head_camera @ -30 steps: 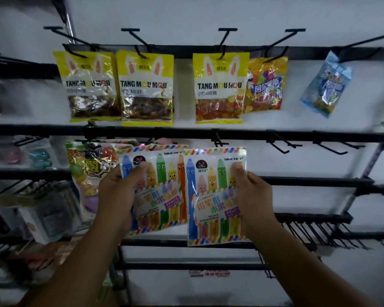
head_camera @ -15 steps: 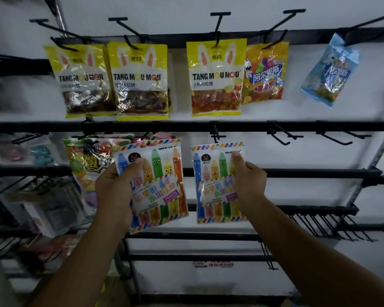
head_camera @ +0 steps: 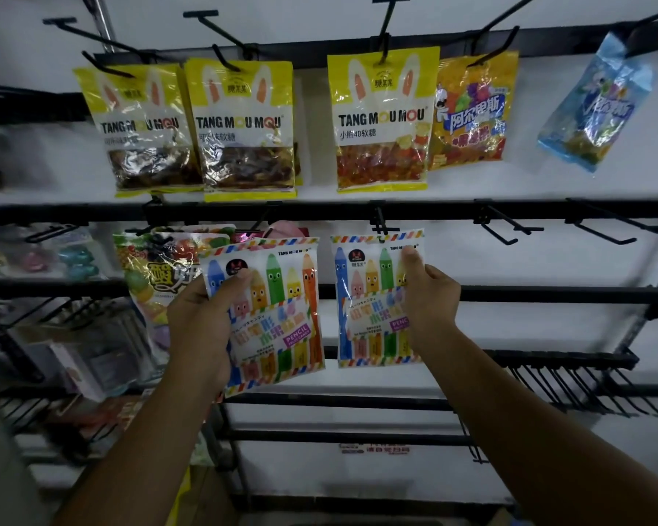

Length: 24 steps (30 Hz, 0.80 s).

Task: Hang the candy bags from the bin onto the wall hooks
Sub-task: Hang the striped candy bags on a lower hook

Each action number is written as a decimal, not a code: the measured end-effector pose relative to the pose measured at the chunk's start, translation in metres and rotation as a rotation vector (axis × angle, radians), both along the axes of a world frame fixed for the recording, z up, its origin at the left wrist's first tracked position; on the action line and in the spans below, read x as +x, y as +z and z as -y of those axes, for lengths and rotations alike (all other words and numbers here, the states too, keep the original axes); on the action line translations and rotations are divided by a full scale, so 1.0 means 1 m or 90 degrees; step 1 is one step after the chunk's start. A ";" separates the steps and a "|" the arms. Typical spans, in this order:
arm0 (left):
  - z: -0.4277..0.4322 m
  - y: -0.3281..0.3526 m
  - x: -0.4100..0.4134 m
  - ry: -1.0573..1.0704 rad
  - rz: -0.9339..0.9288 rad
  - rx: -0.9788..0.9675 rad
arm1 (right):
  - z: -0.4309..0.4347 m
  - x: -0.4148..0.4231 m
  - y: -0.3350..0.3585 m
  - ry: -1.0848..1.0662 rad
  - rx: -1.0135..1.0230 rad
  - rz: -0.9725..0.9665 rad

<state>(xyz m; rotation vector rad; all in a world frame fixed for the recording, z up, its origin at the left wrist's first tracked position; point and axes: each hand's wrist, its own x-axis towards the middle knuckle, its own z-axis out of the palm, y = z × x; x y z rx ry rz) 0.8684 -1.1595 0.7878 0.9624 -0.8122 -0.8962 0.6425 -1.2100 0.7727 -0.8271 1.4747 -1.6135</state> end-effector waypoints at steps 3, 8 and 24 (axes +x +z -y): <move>0.003 -0.002 0.000 -0.001 -0.004 0.006 | -0.002 -0.001 -0.001 -0.009 -0.004 -0.001; 0.008 -0.001 -0.001 -0.001 -0.005 0.004 | -0.003 -0.003 0.005 -0.020 -0.018 -0.002; 0.022 -0.001 -0.009 -0.040 -0.001 0.000 | 0.021 -0.015 -0.005 -0.029 0.046 -0.062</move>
